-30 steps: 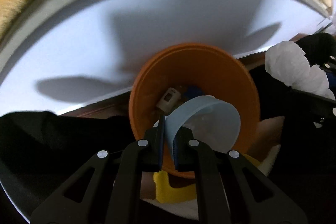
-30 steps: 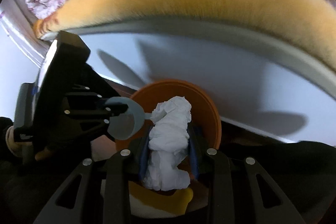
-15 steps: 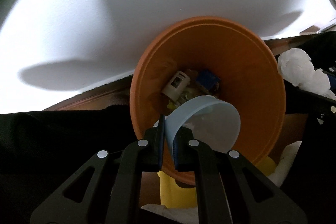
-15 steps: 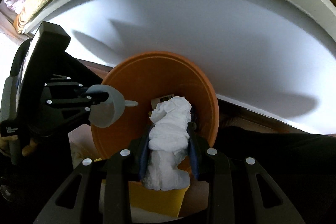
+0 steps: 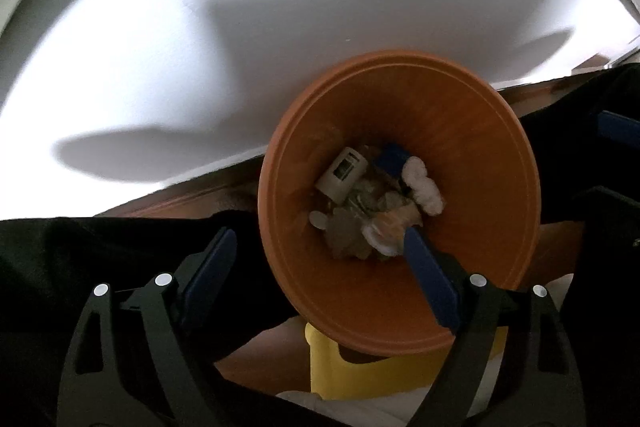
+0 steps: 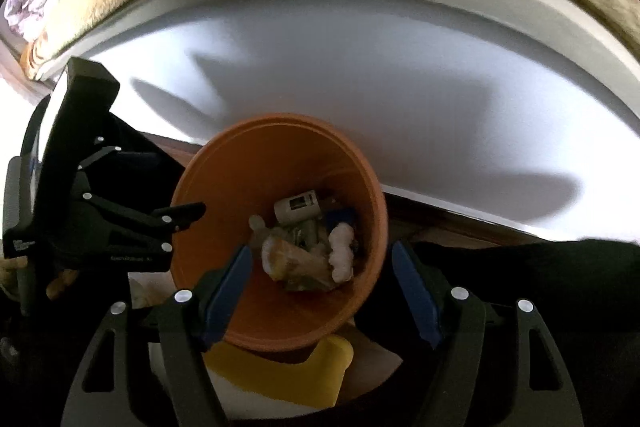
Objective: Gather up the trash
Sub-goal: 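Drop the plastic cup and white tissue into the orange bucket, open both tools, then grasp the yellow toy dinosaur with the left tool while the right tool grasps the orange-white bag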
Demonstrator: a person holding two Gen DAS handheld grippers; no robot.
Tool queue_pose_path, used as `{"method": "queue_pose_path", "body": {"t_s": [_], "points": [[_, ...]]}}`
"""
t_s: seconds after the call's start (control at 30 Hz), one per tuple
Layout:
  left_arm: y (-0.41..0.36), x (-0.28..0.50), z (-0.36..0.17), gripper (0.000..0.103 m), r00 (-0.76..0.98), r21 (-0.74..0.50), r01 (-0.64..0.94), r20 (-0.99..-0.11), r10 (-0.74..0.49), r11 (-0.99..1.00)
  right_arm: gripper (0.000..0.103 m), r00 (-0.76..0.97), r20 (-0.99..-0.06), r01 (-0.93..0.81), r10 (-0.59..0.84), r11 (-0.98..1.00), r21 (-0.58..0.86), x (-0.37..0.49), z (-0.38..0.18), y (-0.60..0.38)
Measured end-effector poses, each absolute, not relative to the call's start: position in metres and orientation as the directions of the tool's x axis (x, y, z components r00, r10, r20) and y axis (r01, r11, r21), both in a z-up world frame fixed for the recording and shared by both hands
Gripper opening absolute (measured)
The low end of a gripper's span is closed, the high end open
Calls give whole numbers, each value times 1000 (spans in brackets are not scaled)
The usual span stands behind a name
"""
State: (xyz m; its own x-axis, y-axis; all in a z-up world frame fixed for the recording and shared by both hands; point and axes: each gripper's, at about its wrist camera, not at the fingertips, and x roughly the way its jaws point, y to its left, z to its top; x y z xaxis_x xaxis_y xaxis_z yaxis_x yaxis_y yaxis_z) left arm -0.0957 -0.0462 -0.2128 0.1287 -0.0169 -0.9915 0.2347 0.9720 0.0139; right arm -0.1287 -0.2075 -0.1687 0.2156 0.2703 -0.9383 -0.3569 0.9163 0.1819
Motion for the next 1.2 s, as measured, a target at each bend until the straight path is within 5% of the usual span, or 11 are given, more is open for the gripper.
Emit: {"method": "queue_pose_path", "body": {"t_s": [0.23, 0.6, 1.2], "points": [[-40, -99, -191, 83, 145, -32, 231, -987, -67, 972, 71, 285, -916, -334, 282, 925, 181, -138, -135, -233], [-11, -125, -56, 84, 434, -35, 263, -888, -150, 964, 75, 461, -795, -418, 393, 887, 196, -111, -26, -237], [8, 23, -4, 84, 669, 36, 94, -742, -36, 995, 79, 568, -724, -345, 391, 912, 222, 145, 44, -169]]}}
